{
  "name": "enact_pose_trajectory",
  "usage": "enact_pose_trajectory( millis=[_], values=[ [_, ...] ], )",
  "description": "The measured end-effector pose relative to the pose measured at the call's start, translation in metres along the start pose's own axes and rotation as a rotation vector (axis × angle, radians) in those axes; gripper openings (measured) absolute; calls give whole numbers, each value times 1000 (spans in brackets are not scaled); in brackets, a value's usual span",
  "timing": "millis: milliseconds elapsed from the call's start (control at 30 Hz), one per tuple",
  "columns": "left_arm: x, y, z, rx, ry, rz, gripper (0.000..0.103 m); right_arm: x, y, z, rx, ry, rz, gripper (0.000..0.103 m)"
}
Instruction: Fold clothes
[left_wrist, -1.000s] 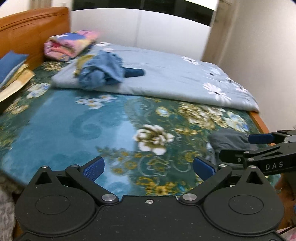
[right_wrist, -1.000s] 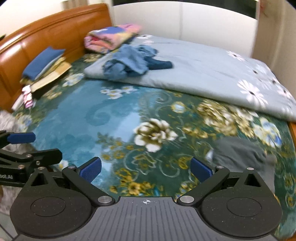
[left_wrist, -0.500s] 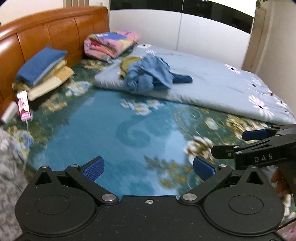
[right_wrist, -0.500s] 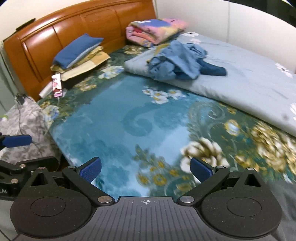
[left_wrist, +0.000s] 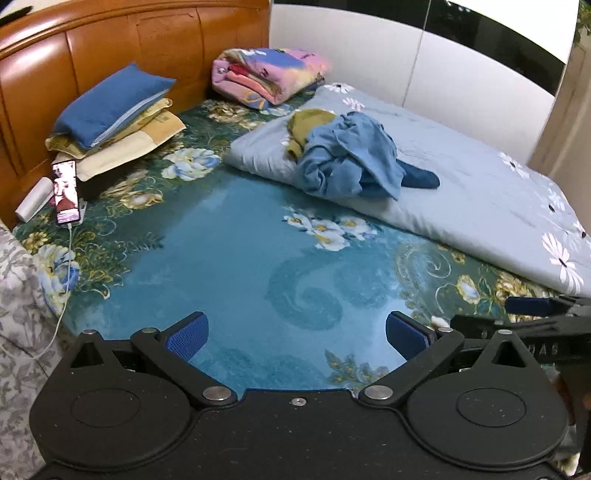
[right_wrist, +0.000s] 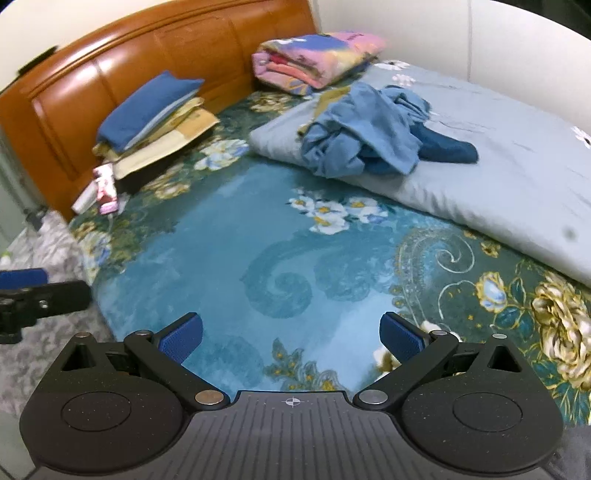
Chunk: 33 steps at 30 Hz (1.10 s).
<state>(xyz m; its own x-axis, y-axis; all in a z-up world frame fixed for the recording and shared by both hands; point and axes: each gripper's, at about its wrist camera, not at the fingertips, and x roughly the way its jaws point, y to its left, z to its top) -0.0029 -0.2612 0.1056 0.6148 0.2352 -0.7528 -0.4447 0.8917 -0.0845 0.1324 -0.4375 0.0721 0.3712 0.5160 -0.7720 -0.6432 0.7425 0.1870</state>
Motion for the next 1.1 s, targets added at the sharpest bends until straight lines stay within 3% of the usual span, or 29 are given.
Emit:
enact_pose_trajectory(
  millis=[167,333,533,867,1100],
  values=[
    [28,30,25,82,8,-58,101,15,14,11,37,-6,-43,103],
    [49,80,55,197,10,-131,101,23,55,15,147,-54,-154,103],
    [61,139,86,192,-8,-172,101,23,123,4,195,-69,-264,103],
    [67,181,76,360,57,-239,101,12,197,-30,354,-40,-387,103],
    [68,195,72,357,75,-231,101,10,217,-27,342,-34,-418,103]
  ],
)
